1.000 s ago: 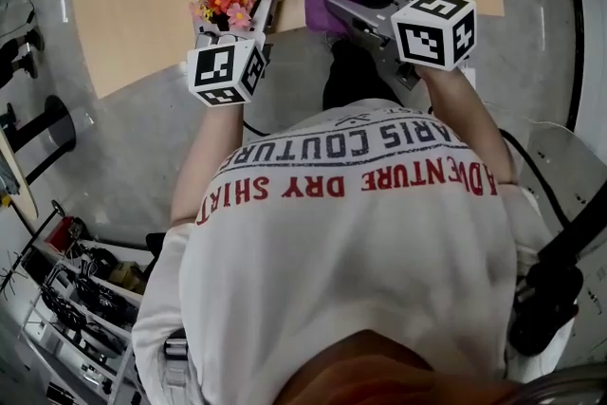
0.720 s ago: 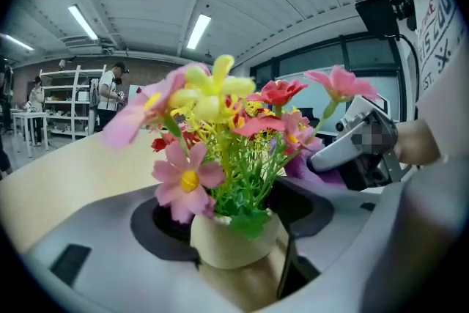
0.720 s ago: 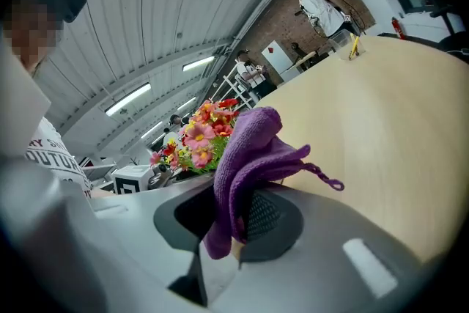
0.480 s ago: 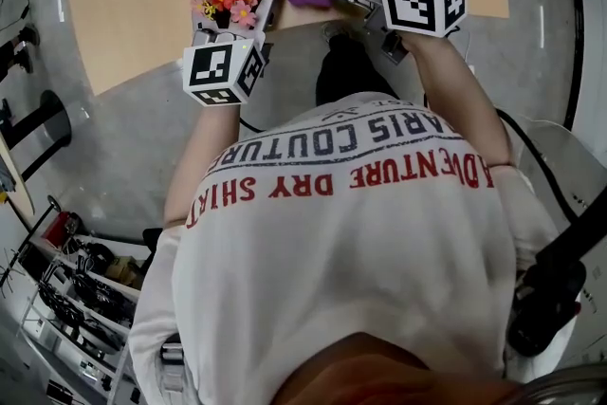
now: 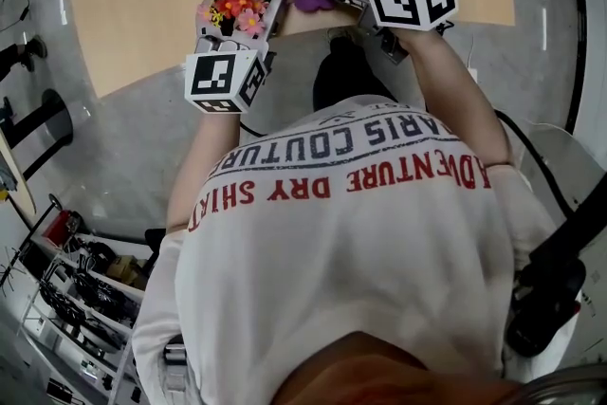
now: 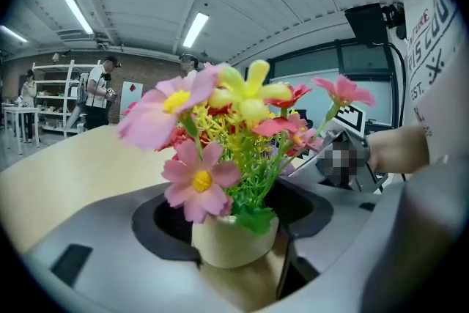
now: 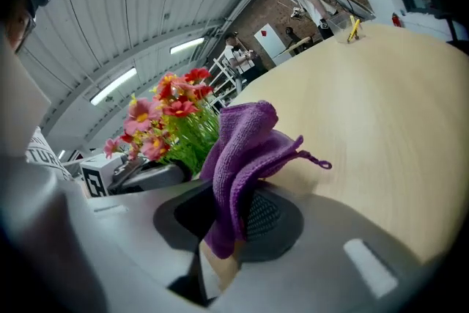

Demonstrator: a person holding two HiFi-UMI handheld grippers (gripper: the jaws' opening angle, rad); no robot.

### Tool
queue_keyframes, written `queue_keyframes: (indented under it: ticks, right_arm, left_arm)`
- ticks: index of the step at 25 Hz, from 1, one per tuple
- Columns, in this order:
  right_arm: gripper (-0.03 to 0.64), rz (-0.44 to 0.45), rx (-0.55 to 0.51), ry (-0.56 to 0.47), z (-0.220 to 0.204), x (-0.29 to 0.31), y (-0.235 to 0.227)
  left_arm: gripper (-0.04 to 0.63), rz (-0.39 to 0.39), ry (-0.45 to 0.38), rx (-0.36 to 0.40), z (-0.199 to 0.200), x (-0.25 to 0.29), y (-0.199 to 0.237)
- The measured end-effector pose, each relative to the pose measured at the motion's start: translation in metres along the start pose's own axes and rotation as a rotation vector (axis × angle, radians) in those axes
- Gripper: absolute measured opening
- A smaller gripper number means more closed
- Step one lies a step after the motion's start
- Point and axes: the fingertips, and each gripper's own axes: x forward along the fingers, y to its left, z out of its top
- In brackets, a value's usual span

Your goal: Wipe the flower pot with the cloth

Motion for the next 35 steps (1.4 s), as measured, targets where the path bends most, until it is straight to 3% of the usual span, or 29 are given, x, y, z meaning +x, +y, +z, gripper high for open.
queue_keyframes:
  ticks: [5, 12, 15, 18, 21, 28, 32, 35]
  right_arm:
    - [0.064, -0.117, -0.063, 0.153, -0.022, 0.018, -0.025]
    - [0.064, -0.158, -0.055, 0.229, -0.029, 0.026, -0.038]
    - [0.066, -0.144, -0.025, 0.212, -0.029, 0.025, -0.039]
    - [0.066, -0.139, -0.005, 0.169, -0.027, 0.020, -0.039]
    - [0.066, -0.140, 0.022, 0.091, -0.022, 0.007, -0.033]
    - [0.065, -0.123, 0.056, -0.032, -0.018, -0.026, -0.025]
    - [0.065, -0.110, 0.065, -0.060, -0.020, -0.040, -0.023]
    - [0.065, -0.105, 0.071, -0.072, -0.023, -0.047, -0.023]
  left_arm:
    - [0.314, 0.000, -0.003, 0.006, -0.008, 0.003, 0.005]
    - [0.316, -0.007, -0.032, -0.027, -0.008, 0.003, 0.007]
    - [0.319, 0.003, -0.024, -0.029, -0.009, 0.003, 0.007]
    - [0.383, 0.068, -0.022, 0.003, -0.010, 0.000, 0.008]
    - [0.436, 0.124, -0.001, -0.014, -0.015, -0.006, 0.005]
    - [0.440, 0.233, 0.052, -0.046, -0.035, 0.009, -0.001]
    - [0.439, 0.309, 0.067, -0.022, -0.036, 0.016, 0.006]
    - [0.430, 0.297, 0.067, -0.026, -0.039, 0.016, 0.010]
